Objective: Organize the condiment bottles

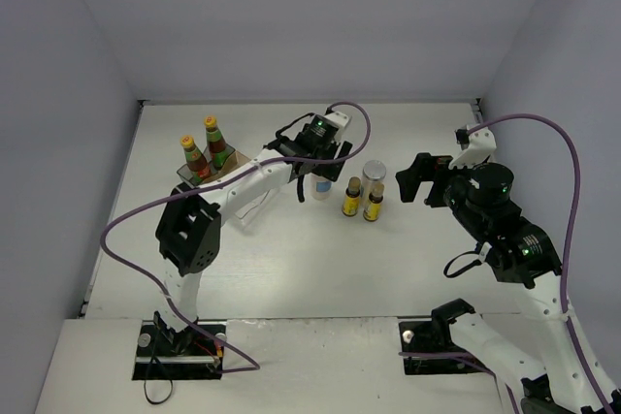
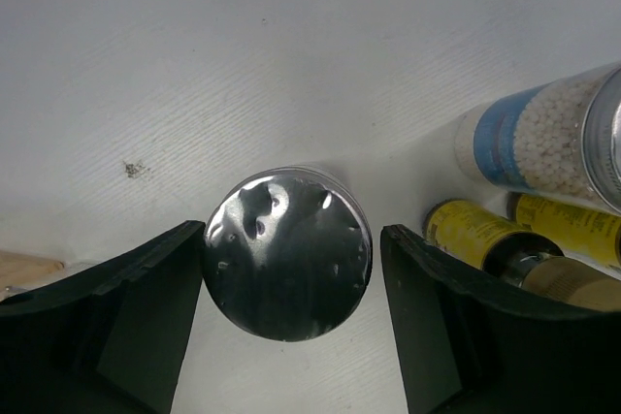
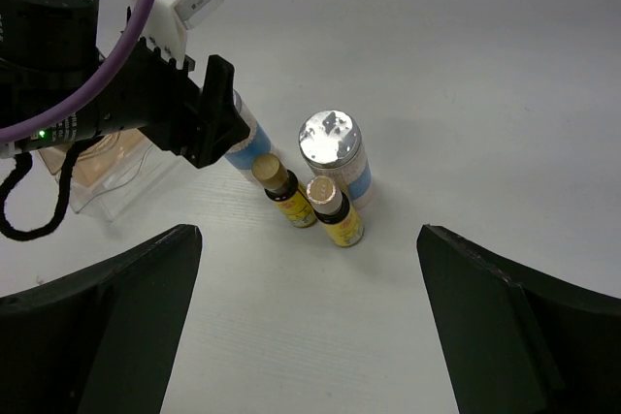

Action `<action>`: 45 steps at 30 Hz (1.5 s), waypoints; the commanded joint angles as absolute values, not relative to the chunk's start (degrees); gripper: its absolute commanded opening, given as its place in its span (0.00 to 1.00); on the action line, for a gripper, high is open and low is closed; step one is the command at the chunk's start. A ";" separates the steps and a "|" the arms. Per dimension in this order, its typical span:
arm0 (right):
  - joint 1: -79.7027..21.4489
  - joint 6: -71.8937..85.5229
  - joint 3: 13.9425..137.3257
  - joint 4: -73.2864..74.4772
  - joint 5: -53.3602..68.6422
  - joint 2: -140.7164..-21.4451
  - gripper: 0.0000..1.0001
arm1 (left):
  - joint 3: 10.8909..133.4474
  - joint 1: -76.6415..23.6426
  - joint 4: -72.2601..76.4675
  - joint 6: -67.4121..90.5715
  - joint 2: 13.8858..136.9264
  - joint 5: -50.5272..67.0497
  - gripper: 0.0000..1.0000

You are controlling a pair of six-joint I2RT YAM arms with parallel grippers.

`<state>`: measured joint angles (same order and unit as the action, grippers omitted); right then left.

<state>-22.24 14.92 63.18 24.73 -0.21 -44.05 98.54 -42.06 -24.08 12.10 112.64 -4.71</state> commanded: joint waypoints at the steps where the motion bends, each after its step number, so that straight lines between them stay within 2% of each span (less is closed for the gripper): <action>1: -22.68 14.85 63.72 21.62 -0.53 -44.03 1.00 | 102.30 -42.01 -23.47 12.57 111.27 -4.39 0.68; 4: -22.67 14.85 63.72 21.80 -0.53 -43.86 1.00 | 102.22 -41.75 -23.90 12.74 111.01 -4.22 0.49; 5: -22.68 14.94 63.72 21.80 -0.53 -43.86 1.00 | 102.22 -41.49 -23.99 12.83 110.48 -4.39 0.34; 8: -22.68 14.94 63.81 21.80 -0.53 -43.77 1.00 | 101.95 -40.96 -24.17 12.57 108.56 -5.10 0.12; 11: -22.68 14.85 64.07 21.71 -0.53 -43.86 1.00 | 102.56 -40.08 -25.13 12.04 105.83 -6.15 0.05; 18: -22.67 14.94 64.42 21.45 -0.53 -44.12 1.00 | 107.75 -34.99 -32.16 10.99 100.29 -10.54 0.04; 26: -22.68 14.94 63.99 20.74 1.05 -44.38 1.00 | 105.39 -25.06 -32.43 10.11 93.08 -10.46 0.04; 36: -22.68 14.94 63.90 19.95 1.49 -45.35 1.00 | 98.97 -16.35 -28.30 10.11 94.04 -6.68 0.04; 45: -22.59 14.94 63.54 19.95 1.23 -45.53 1.00 | 94.84 -15.21 -26.28 10.20 96.06 -5.98 0.04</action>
